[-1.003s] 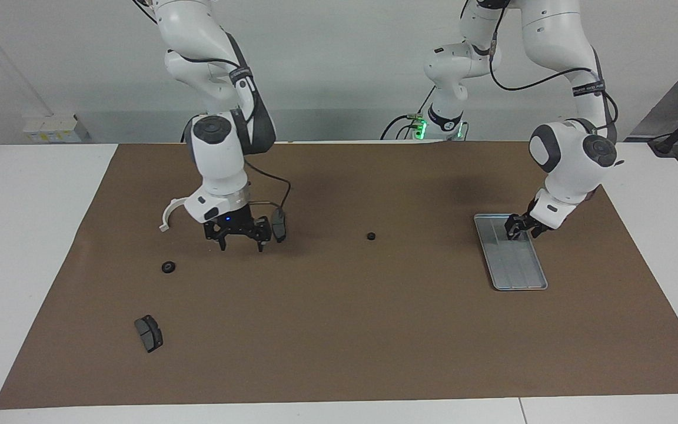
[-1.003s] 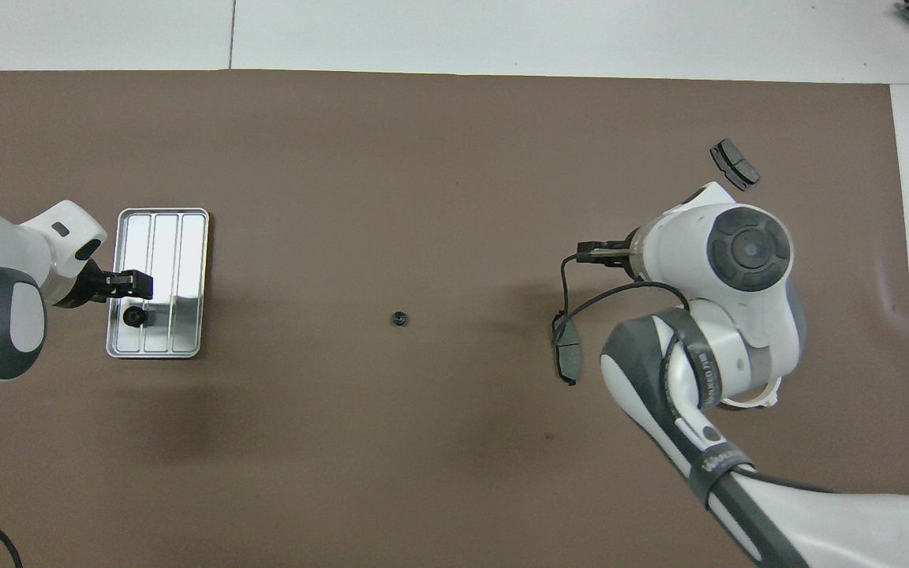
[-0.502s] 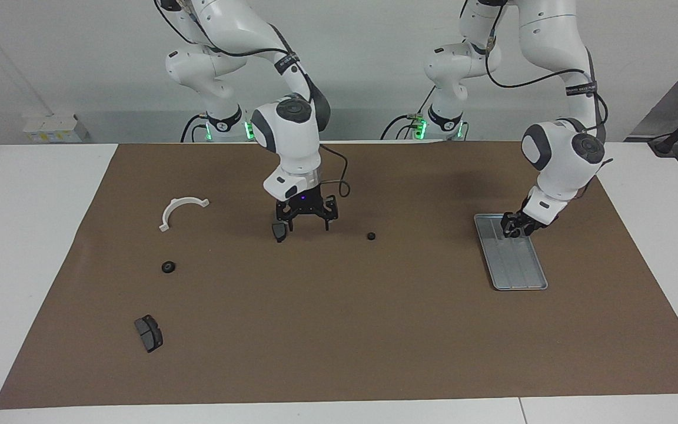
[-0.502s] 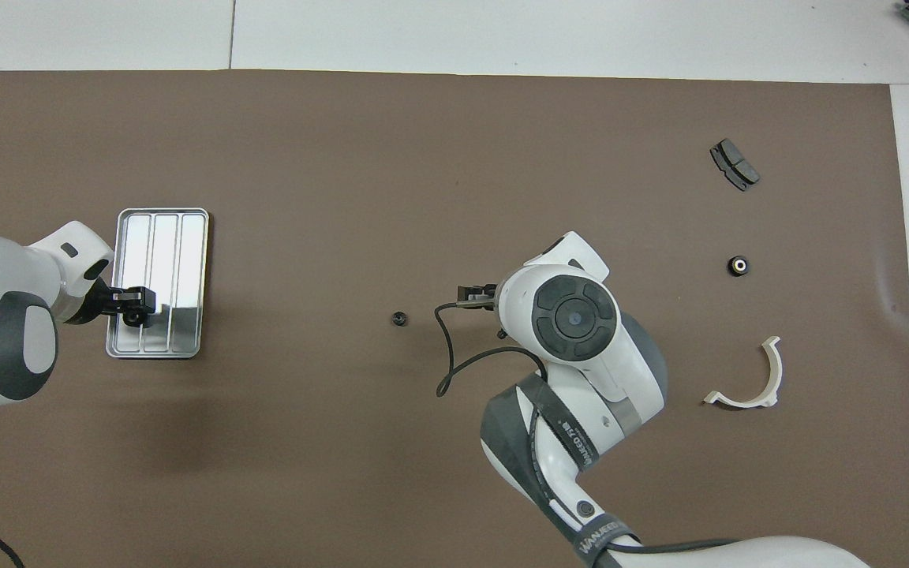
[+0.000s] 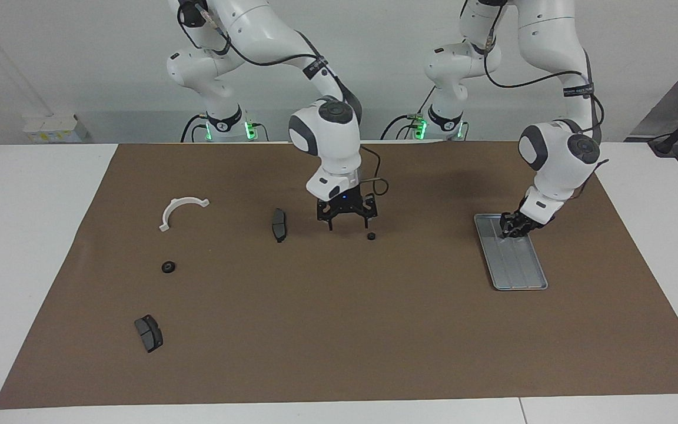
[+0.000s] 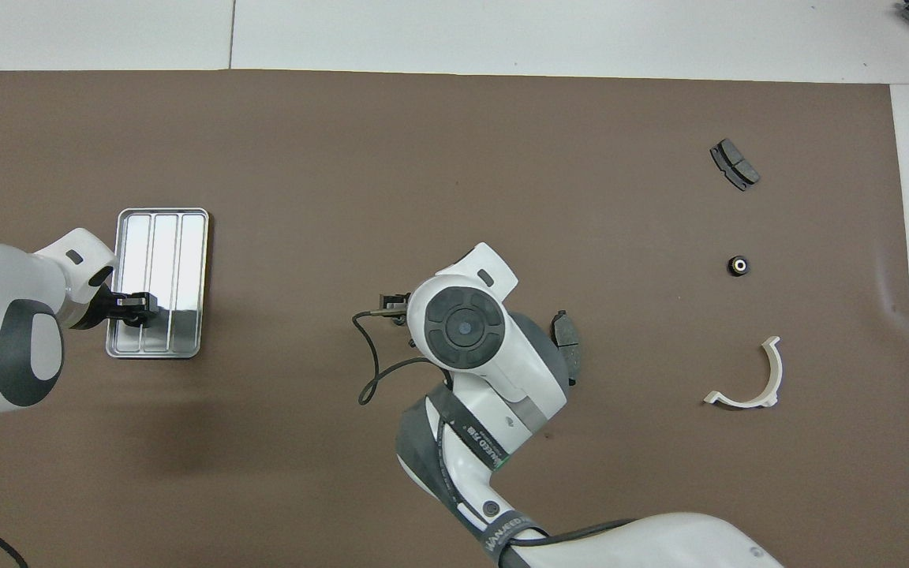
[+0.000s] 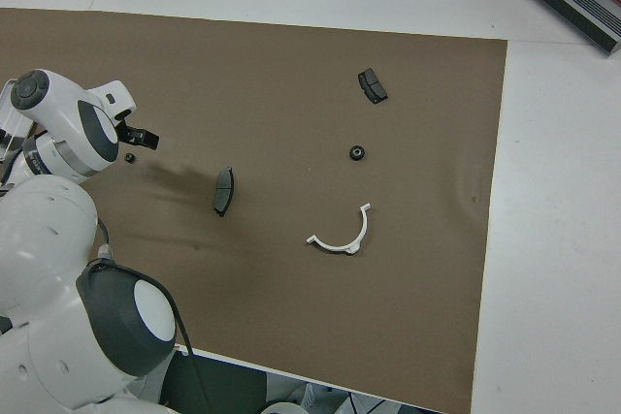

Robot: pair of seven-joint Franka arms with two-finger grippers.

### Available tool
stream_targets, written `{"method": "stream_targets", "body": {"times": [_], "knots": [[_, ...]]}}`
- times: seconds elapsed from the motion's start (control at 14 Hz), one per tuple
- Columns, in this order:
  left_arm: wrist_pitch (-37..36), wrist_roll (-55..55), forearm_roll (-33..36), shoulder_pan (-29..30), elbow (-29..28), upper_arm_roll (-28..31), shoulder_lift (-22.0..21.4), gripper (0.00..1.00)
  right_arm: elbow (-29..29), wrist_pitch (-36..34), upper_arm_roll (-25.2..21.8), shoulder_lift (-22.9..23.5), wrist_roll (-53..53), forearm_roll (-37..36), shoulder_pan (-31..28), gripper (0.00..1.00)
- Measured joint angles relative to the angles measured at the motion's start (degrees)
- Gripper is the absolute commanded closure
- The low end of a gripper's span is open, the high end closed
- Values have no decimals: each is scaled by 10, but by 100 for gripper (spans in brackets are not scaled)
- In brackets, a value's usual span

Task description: Place bearing gear from tray to pile

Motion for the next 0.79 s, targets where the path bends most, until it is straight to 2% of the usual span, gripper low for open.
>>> {"method": "stream_targets", "body": {"times": [0.14,0.21,0.43,0.64,0.79], "knots": [[1,1,0,0,-1,0,-1,76,23,2,0,33,3,0,14,1],[1,1,0,0,-1,0,-1,80,28,2,0,42,4,0,22,8],[1,1,0,0,0,0,-3,85,31,12,0,52,5,0,35,24],[0,1,0,0,12,-1,-3,86,31,27,-1,59,5,0,36,35],[-19,-2,-1,0,38,-5,-4,86,30,28,-2,59,5,0,36,37]]}}
